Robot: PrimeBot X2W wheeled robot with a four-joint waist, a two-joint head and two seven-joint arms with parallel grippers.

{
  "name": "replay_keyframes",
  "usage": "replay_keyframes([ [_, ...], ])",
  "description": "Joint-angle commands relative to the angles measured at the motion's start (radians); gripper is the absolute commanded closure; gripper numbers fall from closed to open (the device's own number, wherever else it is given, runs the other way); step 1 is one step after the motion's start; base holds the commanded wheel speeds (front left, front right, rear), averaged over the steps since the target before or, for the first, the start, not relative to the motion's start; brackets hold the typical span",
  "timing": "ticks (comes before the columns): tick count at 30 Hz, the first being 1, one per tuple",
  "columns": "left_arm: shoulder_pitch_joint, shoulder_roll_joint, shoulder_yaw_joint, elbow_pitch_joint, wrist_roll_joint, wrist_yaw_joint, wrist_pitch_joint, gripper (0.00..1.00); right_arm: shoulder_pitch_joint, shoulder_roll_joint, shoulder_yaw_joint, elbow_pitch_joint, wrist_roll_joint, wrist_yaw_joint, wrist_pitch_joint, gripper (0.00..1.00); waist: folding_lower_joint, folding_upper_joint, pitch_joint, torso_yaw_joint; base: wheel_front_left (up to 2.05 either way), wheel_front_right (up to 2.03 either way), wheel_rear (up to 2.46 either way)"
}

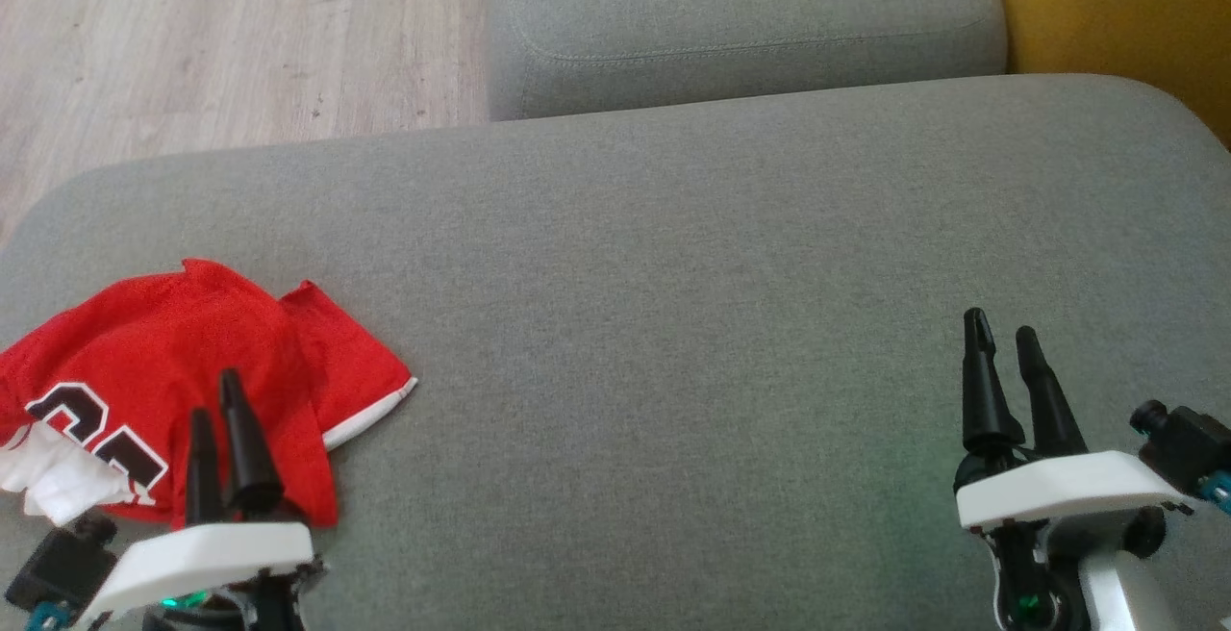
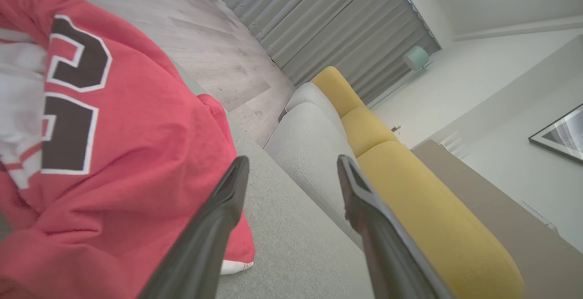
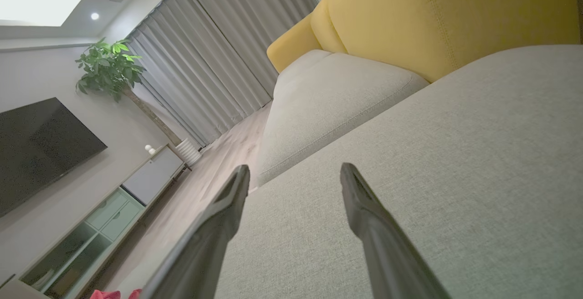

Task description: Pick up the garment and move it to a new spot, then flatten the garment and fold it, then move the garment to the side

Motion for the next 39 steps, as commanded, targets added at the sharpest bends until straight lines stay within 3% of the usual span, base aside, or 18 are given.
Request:
replay_keyframes([
  [1, -0.017, 0.007, -0.003, -0.048, 0.053, 0.009, -0.016, 0.00, -0.050, 0.001, 0.020, -0.046, -0.053, 0.008, -0.020, 0.00, -0.0001, 0.0000, -0.002, -0.002, 0.00, 0.00, 0.00],
  [12, -0.007, 0.008, -0.058, -0.069, 0.258, 0.047, -0.057, 0.00, -0.037, 0.001, 0.038, -0.071, -0.225, 0.010, -0.060, 0.00, -0.0001, 0.0000, -0.004, -0.012, 0.00, 0.00, 0.00],
  [26, 0.006, 0.021, -0.148, -0.073, 0.511, 0.057, -0.101, 0.00, -0.019, 0.001, 0.053, -0.073, -0.412, 0.012, -0.104, 0.00, -0.0001, 0.0000, -0.010, -0.017, 0.00, 0.00, 0.00],
  [39, 0.011, 0.059, -0.249, -0.010, 0.659, 0.089, -0.145, 0.00, -0.011, 0.001, 0.057, -0.044, -0.603, 0.014, -0.148, 0.00, -0.0001, 0.0000, -0.011, -0.023, 0.00, 0.00, 0.00],
])
